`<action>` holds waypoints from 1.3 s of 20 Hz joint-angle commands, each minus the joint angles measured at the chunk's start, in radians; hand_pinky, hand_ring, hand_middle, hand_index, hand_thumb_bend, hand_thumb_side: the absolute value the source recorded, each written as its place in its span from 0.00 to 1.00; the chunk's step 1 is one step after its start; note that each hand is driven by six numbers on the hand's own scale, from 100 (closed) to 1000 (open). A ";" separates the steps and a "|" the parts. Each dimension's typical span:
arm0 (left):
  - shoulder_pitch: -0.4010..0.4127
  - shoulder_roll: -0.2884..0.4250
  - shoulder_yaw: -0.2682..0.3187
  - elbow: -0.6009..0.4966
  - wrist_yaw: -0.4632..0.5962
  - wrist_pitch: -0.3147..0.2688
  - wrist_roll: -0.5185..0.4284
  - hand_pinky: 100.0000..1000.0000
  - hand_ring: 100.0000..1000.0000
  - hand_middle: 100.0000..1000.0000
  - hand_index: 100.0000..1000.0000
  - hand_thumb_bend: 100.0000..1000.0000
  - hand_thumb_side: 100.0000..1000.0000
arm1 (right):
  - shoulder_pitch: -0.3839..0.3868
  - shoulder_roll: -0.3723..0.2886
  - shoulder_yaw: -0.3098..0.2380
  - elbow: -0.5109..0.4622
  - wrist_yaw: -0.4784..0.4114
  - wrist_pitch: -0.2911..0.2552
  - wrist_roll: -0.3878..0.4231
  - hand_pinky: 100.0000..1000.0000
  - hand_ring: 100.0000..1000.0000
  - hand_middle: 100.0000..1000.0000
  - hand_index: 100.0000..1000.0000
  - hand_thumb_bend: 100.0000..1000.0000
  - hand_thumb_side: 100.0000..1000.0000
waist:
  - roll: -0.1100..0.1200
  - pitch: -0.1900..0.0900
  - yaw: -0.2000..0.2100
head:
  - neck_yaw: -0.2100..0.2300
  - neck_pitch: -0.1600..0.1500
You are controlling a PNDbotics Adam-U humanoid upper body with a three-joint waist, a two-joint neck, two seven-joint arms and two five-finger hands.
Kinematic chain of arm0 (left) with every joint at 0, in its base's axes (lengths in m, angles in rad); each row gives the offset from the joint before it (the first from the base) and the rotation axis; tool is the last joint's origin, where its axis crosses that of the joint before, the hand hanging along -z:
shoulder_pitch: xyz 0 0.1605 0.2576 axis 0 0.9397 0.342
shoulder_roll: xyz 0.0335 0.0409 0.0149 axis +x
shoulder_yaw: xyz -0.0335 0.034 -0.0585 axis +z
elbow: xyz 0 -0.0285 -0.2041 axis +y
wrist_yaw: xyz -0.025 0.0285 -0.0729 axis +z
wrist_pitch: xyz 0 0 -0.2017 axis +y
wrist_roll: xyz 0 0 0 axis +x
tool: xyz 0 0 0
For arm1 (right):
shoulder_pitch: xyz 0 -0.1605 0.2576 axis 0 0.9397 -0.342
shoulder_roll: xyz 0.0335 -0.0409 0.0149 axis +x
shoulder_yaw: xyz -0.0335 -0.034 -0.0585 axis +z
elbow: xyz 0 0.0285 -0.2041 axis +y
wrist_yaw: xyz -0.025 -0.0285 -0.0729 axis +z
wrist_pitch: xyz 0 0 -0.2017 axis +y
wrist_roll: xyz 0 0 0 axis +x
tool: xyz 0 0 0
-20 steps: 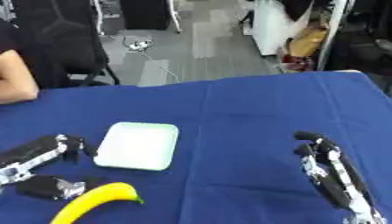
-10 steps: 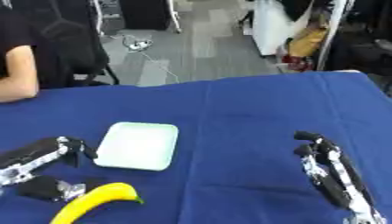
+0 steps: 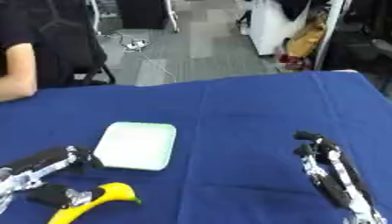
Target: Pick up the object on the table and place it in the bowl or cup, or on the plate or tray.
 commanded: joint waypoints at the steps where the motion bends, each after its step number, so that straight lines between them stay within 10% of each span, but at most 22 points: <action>1: -0.017 0.005 0.000 0.004 -0.012 -0.005 -0.005 0.50 0.53 0.63 0.76 0.23 0.70 | -0.019 -0.012 -0.004 -0.019 0.000 -0.003 0.000 0.31 0.59 0.74 0.85 0.00 0.80 | -0.003 -0.013 -0.001 | 0.001 -0.007; 26: 0.016 -0.018 -0.033 0.099 -0.060 -0.043 -0.015 0.37 0.41 0.52 0.72 0.21 0.64 | -0.025 -0.010 -0.002 -0.023 0.003 -0.002 0.000 0.31 0.59 0.74 0.85 0.00 0.80 | -0.003 0.002 -0.005 | 0.005 -0.002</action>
